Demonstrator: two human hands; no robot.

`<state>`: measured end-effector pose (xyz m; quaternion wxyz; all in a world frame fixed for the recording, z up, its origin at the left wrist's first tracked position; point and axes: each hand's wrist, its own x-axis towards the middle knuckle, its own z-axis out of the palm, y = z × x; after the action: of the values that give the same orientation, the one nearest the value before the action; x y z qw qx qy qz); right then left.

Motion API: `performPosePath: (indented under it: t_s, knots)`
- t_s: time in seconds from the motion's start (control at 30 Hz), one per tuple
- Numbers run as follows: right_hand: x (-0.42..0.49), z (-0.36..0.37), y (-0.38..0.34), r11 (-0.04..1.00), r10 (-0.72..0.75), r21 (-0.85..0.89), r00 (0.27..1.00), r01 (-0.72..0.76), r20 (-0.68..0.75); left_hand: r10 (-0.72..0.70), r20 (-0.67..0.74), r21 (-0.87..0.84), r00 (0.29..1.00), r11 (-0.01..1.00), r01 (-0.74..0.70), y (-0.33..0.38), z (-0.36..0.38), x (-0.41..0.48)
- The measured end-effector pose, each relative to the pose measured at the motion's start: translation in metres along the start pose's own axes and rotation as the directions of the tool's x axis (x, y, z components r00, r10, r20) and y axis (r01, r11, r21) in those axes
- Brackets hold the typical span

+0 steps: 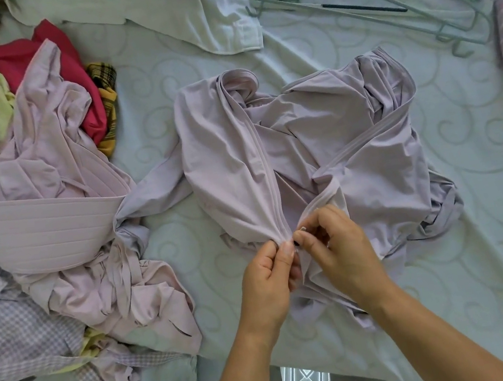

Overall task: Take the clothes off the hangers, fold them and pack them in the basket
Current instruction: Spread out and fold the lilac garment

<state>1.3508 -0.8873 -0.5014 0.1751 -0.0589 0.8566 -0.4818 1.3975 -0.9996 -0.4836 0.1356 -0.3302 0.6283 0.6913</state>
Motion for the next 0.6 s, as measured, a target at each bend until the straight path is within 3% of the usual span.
performPosePath:
  t_s: [0.2, 0.37, 0.47, 0.6]
  knots:
    - [0.001, -0.001, 0.0, 0.994, 0.087, 0.062, 0.989, -0.095, 0.123, -0.038, -0.044, -0.086, 0.998, 0.996, 0.034, -0.006, 0.004, -0.003]
    - [0.003, -0.002, -0.004, 0.956, 0.226, 0.162, 0.965, -0.245, 0.131, 0.066, -0.049, 0.04, 0.997, 0.997, -0.064, -0.007, 0.009, 0.001]
    - [0.021, -0.011, -0.005, 0.976, 0.208, 0.07, 0.978, -0.207, -0.005, 0.195, -0.028, 0.16, 0.98, 0.969, -0.188, -0.012, 0.006, -0.011]
    - [0.081, -0.034, 0.01, 0.946, 0.323, 0.087, 0.935, -0.314, -0.143, 0.154, -0.082, -0.043, 0.985, 0.987, -0.158, -0.009, 0.001, -0.037]
